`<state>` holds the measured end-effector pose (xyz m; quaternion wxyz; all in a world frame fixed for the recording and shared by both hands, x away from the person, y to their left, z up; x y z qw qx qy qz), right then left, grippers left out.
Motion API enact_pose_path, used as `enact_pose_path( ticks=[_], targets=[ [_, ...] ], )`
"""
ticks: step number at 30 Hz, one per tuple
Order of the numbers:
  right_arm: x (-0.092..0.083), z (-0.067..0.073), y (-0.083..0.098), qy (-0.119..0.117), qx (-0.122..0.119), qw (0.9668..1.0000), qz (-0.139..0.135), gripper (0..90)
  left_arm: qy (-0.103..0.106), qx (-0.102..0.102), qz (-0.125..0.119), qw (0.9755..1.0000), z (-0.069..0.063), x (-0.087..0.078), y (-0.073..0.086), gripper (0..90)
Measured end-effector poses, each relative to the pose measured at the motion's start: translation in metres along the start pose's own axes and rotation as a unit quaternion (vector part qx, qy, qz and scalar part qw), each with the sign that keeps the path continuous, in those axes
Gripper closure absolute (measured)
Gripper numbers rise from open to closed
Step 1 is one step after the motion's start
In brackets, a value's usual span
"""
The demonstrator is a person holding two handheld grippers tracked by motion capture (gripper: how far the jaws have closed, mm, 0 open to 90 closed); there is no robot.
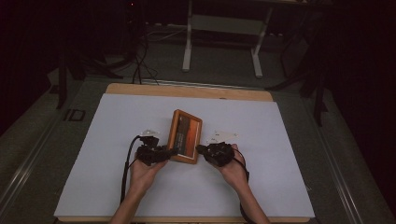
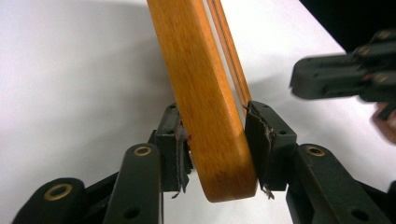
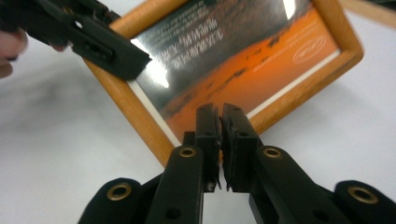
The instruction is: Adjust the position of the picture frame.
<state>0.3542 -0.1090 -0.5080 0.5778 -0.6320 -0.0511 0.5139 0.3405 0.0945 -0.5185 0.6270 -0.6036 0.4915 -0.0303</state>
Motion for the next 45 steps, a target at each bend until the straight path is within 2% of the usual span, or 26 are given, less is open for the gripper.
enact_pose_path(
  ticks=[6,7,8,9,14,18,21,25,27,34,45],
  targets=[
    [-0.021,-0.002,-0.01,0.011,-0.013,0.9997,-0.015,81.5,0.003,0.036,-0.003,0.9994,-0.01,-0.001,-0.007,65.7],
    [-0.021,-0.002,-0.01,0.011,-0.013,0.9997,-0.015,81.5,0.003,0.036,-0.003,0.9994,-0.01,-0.001,-0.007,66.1],
    [-0.024,-0.004,-0.012,0.012,-0.014,0.9997,-0.017,80.9,0.0,0.054,-0.001,0.9986,-0.014,0.0,-0.009,66.1],
    [-0.03,-0.007,-0.014,0.017,-0.015,0.9995,-0.021,79.5,-0.002,0.059,-0.001,0.9983,-0.016,0.0,-0.011,66.5],
    [-0.04,-0.013,-0.017,0.022,-0.014,0.9994,-0.024,74.0,-0.002,0.069,-0.008,0.9976,-0.02,0.002,-0.014,67.7],
    [-0.048,-0.016,-0.02,0.011,-0.002,0.9994,-0.031,71.1,0.0,0.074,-0.012,0.9972,-0.022,0.002,-0.015,68.1],
    [-0.055,-0.02,-0.024,0.013,-0.001,0.9992,-0.037,68.7,0.004,0.087,-0.015,0.9961,-0.027,0.004,-0.019,68.2],
    [-0.06,-0.023,-0.029,0.018,-0.007,0.9991,-0.039,66.8,0.008,0.114,-0.018,0.9933,-0.035,0.006,-0.023,68.6],
    [-0.063,-0.024,-0.031,0.019,-0.009,0.999,-0.04,66.3,0.009,0.131,-0.018,0.9911,-0.039,0.007,-0.024,68.9],
    [-0.073,-0.024,-0.036,0.016,-0.018,0.9987,-0.045,62.8,0.02,0.14,-0.024,0.9897,-0.041,0.008,-0.025,69.0],
    [-0.075,-0.013,-0.048,-0.005,-0.046,0.9973,-0.057,56.9,0.035,0.192,-0.022,0.9805,-0.055,0.013,-0.028,68.9]
  ],
)
Point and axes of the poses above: each handheld gripper's, and its own axes: x roughly forward along the jaws, y roughly out of its underside, z roughly to its left, the point moved 4 cm from there along x, roughly forward along the jaws, and after that the axes turned 13 degrees about x, right-handed, at the moved point
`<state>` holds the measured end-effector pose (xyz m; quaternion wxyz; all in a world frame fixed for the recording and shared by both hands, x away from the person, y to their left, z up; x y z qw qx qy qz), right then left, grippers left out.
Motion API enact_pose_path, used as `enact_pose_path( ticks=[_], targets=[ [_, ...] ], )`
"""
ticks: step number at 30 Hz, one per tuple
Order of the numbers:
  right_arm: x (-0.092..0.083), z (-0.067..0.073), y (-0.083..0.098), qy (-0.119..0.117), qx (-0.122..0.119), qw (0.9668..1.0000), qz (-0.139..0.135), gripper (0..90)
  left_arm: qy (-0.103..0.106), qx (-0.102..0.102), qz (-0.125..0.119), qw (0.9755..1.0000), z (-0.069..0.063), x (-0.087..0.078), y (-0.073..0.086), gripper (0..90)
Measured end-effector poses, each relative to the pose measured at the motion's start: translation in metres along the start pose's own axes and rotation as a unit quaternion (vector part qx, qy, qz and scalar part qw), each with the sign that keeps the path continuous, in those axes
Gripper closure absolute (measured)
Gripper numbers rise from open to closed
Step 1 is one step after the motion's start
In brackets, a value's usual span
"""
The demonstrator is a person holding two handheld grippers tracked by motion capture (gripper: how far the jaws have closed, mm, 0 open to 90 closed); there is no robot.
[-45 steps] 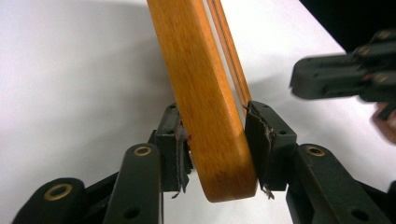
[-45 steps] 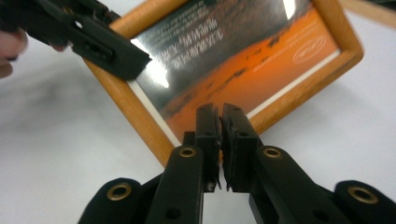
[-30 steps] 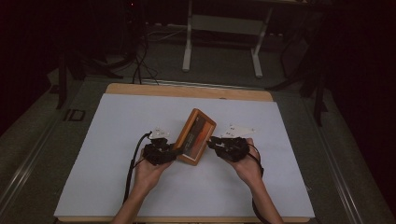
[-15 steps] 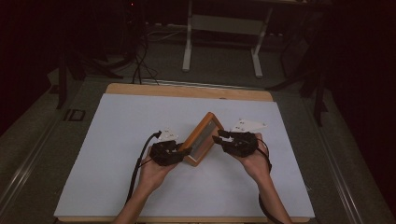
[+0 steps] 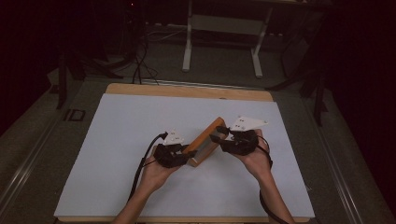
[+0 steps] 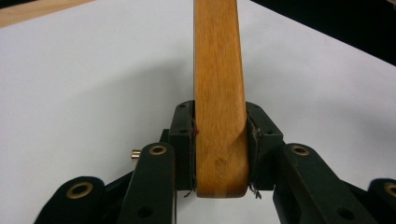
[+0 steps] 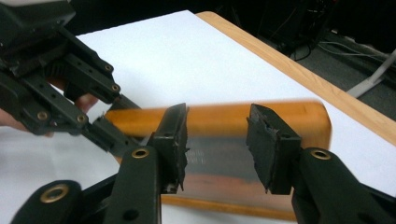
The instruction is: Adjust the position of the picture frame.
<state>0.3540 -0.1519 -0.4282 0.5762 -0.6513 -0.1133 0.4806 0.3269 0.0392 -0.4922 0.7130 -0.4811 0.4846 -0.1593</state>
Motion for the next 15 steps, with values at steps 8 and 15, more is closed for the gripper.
enact_pose_path(
  ticks=[8,15],
  targets=[
    [0.0032,-0.0032,-0.003,-0.013,-0.013,0.9996,0.023,50.0,0.009,0.035,0.011,0.9993,-0.0038,0.0031,-0.0048,68.7],
    [0.0034,-0.0071,-0.0064,-0.027,-0.017,0.999,0.031,43.7,0.016,0.046,0.006,0.9988,-0.0045,0.0049,-0.0055,68.4]
  ],
)
Point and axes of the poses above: each handheld gripper's, and its own axes: x roughly forward along the jaws, y roughly out of its underside, z roughly to its left, the point moved 4 cm from there along x, roughly forward along the jaws, and after that the axes turned 13 degrees about x, right-handed, at the moved point
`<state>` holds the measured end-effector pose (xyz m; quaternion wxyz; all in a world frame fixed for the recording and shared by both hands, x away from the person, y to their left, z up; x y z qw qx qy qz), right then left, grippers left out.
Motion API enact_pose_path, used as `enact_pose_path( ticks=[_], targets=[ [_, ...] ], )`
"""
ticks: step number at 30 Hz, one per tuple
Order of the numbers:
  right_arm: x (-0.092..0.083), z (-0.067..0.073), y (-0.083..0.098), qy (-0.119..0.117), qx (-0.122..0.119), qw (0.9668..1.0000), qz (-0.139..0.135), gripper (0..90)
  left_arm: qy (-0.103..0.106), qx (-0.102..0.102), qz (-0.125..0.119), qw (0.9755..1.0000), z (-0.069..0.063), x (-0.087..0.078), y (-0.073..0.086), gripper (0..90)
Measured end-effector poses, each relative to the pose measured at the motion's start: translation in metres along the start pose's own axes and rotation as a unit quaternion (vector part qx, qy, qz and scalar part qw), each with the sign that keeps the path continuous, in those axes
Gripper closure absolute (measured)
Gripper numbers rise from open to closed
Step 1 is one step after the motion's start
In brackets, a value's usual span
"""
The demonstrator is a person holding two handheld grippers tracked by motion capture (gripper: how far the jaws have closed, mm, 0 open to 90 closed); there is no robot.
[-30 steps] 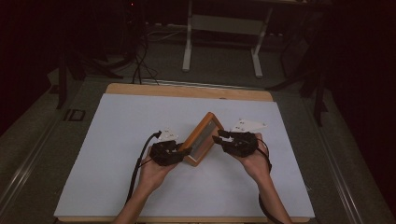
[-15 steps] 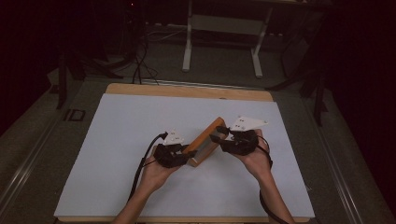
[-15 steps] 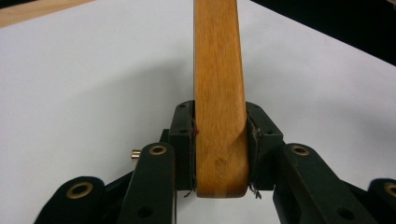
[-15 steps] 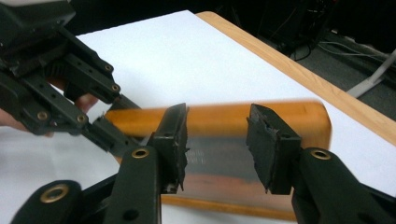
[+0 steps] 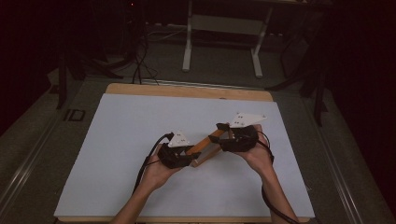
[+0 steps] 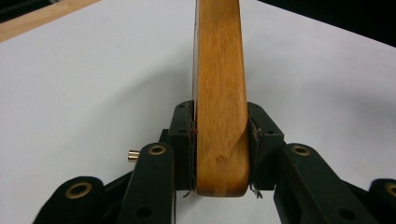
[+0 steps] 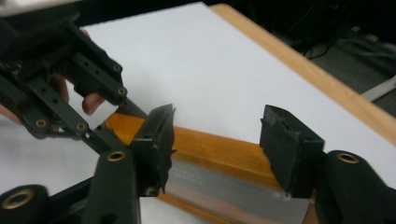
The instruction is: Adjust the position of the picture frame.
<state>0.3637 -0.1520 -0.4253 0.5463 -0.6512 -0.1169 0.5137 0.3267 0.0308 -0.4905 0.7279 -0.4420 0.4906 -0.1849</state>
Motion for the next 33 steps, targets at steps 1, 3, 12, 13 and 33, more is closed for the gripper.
enact_pose_path(
  ticks=[1,3,12,13,33],
  targets=[
    [0.001,-0.001,0.0,0.004,-0.001,1.0,0.002,43.3,0.001,0.004,0.0,1.0,0.0,0.0,0.0,68.4],
    [0.002,-0.003,-0.001,0.001,0.003,1.0,0.003,42.3,0.004,0.01,-0.002,0.9999,-0.001,0.0,0.0,68.3],
    [0.009,-0.007,0.004,-0.014,-0.004,0.9993,0.035,38.8,0.018,0.028,0.001,0.9995,-0.001,0.002,-0.002,67.9],
    [0.009,-0.006,0.005,-0.02,-0.005,0.9991,0.038,39.0,0.02,0.03,0.001,0.9994,-0.001,0.002,-0.002,67.9],
    [0.01,-0.003,0.019,-0.046,-0.068,0.9873,0.136,47.7,0.043,-0.004,-0.009,0.999,0.009,0.008,0.002,61.5]
  ],
)
Point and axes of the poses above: each handheld gripper's, and its own axes: x roughly forward along the jaws, y roughly out of its underside, z roughly to its left, the point moved 4 cm from there along x, roughly forward along the jaws, and after that the axes turned 13 degrees about x, right-handed, at the moved point
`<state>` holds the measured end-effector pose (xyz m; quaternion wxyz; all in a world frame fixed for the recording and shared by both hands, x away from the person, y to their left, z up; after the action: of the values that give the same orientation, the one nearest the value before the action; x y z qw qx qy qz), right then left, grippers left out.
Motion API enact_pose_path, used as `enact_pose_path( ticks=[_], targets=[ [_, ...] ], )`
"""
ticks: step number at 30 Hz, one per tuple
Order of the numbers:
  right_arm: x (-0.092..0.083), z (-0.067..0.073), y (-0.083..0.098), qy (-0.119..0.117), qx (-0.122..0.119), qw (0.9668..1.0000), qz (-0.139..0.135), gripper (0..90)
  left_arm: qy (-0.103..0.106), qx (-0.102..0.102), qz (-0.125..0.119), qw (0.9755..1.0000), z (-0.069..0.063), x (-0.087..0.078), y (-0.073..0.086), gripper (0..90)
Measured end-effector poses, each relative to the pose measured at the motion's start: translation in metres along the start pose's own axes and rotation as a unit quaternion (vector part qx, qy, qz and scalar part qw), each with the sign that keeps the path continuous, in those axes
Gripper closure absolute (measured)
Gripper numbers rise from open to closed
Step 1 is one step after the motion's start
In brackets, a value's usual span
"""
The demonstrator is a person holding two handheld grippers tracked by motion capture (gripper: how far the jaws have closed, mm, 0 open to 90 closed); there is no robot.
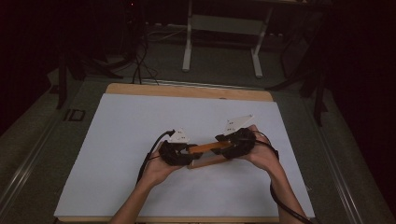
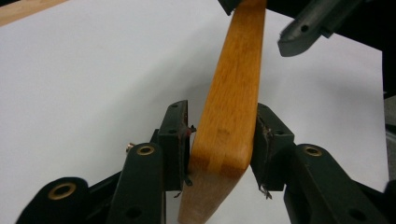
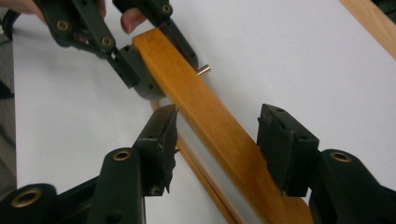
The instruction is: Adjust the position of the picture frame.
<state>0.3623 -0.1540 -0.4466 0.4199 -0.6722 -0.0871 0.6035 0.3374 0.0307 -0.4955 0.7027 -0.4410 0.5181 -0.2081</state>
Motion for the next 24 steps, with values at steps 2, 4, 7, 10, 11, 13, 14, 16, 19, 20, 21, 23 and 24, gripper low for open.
enact_pose_path(
  ticks=[2,4,7,10,11,13,14,16,19,20,21,23,24],
  targets=[
    [0.001,0.002,0.0,0.001,-0.009,0.9999,0.01,47.9,-0.006,0.0,0.004,1.0,0.001,-0.001,0.003,60.9],
    [0.001,0.003,-0.001,0.003,-0.016,0.9996,0.021,49.8,-0.014,-0.006,0.006,0.9999,0.004,-0.003,0.007,60.2],
    [0.002,0.006,-0.002,-0.002,-0.022,0.9991,0.036,52.8,-0.022,-0.019,0.008,0.9996,0.009,-0.008,0.012,58.9],
    [0.005,0.008,-0.004,-0.007,-0.028,0.9983,0.05,56.5,-0.025,-0.018,0.007,0.9995,0.01,-0.009,0.014,57.9],
    [0.006,0.009,-0.005,-0.008,-0.031,0.998,0.054,56.7,-0.026,-0.017,0.007,0.9995,0.009,-0.009,0.014,57.9],
    [0.009,0.012,-0.007,0.001,-0.041,0.9968,0.069,58.3,-0.031,-0.019,0.005,0.9993,0.009,-0.009,0.014,57.8],
    [0.011,0.012,-0.009,0.006,-0.045,0.9961,0.075,59.4,-0.033,-0.023,0.003,0.9992,0.009,-0.009,0.015,57.6],
    [0.013,0.014,-0.012,0.016,-0.054,0.9943,0.091,62.0,-0.038,-0.032,-0.001,0.9988,0.01,-0.009,0.015,56.9],
    [0.019,0.017,-0.015,0.03,-0.069,0.9902,0.117,62.9,-0.044,-0.033,-0.005,0.9984,0.01,-0.009,0.016,56.2],
    [0.021,0.017,-0.016,0.035,-0.072,0.989,0.125,62.8,-0.045,-0.035,-0.005,0.9983,0.01,-0.009,0.016,56.1],
    [0.026,0.018,-0.017,0.039,-0.076,0.9874,0.133,62.5,-0.045,-0.036,-0.004,0.9983,0.009,-0.009,0.016,56.1],
    [0.033,0.019,-0.017,0.045,-0.081,0.9853,0.144,65.1,-0.043,-0.037,-0.005,0.9984,0.008,-0.01,0.017,55.9],
    [0.037,0.019,-0.016,0.045,-0.084,0.9843,0.148,65.8,-0.044,-0.039,-0.007,0.9983,0.008,-0.011,0.017,55.7]
  ],
)
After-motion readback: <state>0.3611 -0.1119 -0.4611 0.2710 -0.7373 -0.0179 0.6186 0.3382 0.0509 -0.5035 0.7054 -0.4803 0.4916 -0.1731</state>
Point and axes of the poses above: each handheld gripper's, and its own axes: x roughly forward along the jaws, y roughly out of its underside, z roughly to its left, the point moved 4 cm from there along x, roughly forward along the jaws, and after that the axes turned 13 degrees about x, right-handed, at the moved point
